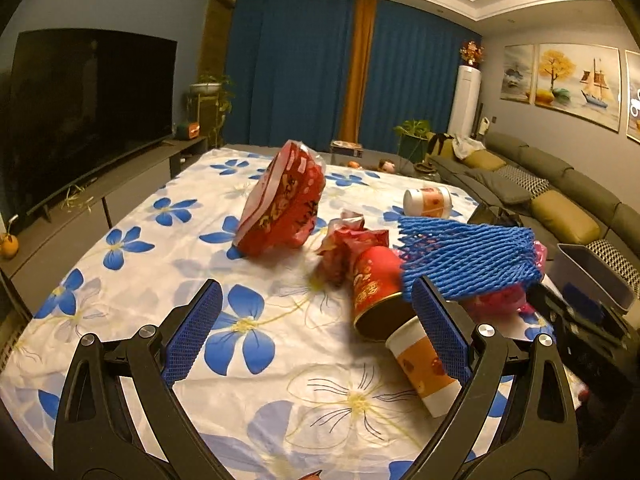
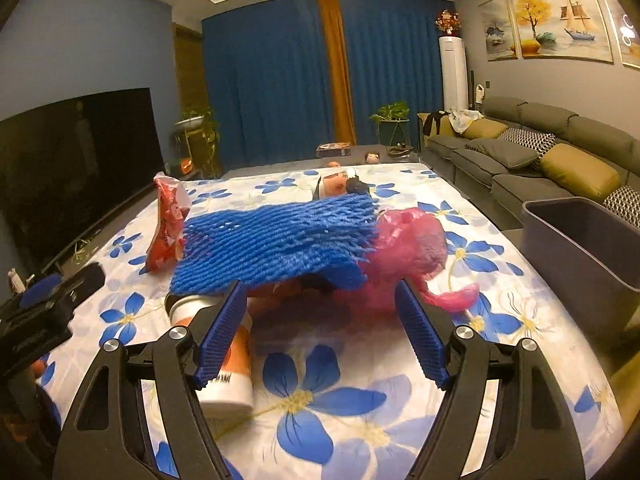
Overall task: Collect trash
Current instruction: 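Return both tools to the table and close the right tool on the blue foam net, then grasp the orange apple-print paper cup with the left tool while the right lifts the net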
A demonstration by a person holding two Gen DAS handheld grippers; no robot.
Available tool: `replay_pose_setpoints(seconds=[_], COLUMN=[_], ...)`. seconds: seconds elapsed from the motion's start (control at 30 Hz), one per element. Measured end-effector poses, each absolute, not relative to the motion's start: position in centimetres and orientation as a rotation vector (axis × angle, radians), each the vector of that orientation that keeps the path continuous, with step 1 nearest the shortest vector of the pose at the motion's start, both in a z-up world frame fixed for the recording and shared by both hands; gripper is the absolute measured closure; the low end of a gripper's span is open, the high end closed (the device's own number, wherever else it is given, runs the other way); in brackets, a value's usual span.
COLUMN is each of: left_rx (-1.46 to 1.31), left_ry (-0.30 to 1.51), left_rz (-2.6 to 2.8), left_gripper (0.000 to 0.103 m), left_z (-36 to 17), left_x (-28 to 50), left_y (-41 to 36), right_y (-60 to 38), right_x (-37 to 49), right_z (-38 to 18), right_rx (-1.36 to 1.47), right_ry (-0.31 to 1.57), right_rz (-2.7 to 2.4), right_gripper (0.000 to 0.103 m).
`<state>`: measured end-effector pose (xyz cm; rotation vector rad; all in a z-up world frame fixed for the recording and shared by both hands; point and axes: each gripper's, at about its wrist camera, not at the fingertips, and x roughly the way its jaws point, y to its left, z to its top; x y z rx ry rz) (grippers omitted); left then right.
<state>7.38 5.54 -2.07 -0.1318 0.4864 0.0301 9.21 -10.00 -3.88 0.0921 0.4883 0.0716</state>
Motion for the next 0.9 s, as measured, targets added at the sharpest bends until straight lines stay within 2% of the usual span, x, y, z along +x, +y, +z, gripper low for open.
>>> replay_pose_setpoints(seconds=[0.17, 0.33, 0.4, 0.43, 0.5, 0.6, 0.9], left_rx=[-0.122, -0.111, -0.107, -0.106, -0.1, -0.096, -0.073], left_ry=[0.499, 0.518, 0.525, 0.53, 0.536, 0.541, 0.562], left_rz=[0.013, -0.013, -0.021, -0.026, -0.034, -0.053, -0.113], left_gripper=[0.009, 0.009, 0.009, 0.009, 0.009, 0.009, 0.009], left_z=[-2.6, -3.2, -3.4, -3.6, -3.8, -4.0, -4.7], left_x=[7.7, 7.9, 8.0, 8.1, 8.2, 8.4, 8.2], left_y=[5.4, 5.0, 4.8, 4.6, 4.4, 3.7, 1.2], right_y=[-10.0, -9.7, -9.7, -9.7, -9.5, -9.6, -11.5], right_x=[10.8, 13.0, 13.5, 13.7, 13.8, 13.5, 10.7], right_z=[-3.3, -4.2, -4.6, -4.9, -5.2, -5.5, -3.3], right_rx=[0.087, 0.086, 0.092, 0.09, 0.086, 0.091, 0.135], right_ry=[0.458, 0.504, 0.522, 0.533, 0.546, 0.545, 0.444], right_rz=[0.054, 0.064, 0.08, 0.089, 0.104, 0.132, 0.132], right_gripper=[0.027, 0.028, 0.045, 0.05, 0.073, 0.092, 0.094])
